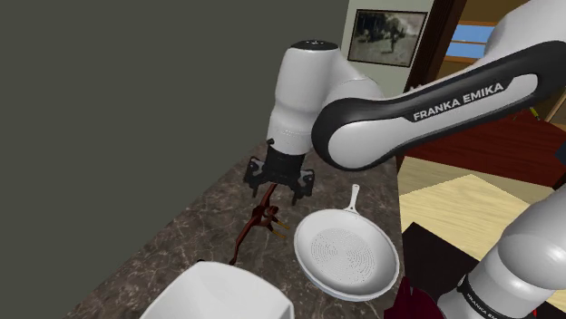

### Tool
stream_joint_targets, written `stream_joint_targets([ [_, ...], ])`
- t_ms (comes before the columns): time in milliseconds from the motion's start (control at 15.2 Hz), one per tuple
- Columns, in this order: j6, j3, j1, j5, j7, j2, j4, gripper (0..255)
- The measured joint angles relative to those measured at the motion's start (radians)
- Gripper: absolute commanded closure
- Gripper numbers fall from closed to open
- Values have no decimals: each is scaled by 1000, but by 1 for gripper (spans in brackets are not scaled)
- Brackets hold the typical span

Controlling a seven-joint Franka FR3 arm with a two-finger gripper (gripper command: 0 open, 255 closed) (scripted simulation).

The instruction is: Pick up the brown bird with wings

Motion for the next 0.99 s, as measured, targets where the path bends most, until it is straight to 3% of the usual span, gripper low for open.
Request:
stream_joint_targets([
  [198, 30, 48, -24, -96, 128, 92, 41, 0],
  [594, 101, 64, -29, -171, 195, 157, 11, 0],
  [660, 106, 64, -29, -176, 198, 161, 9, 255],
  [990, 110, 65, -29, -177, 198, 160, 8, 255],
])
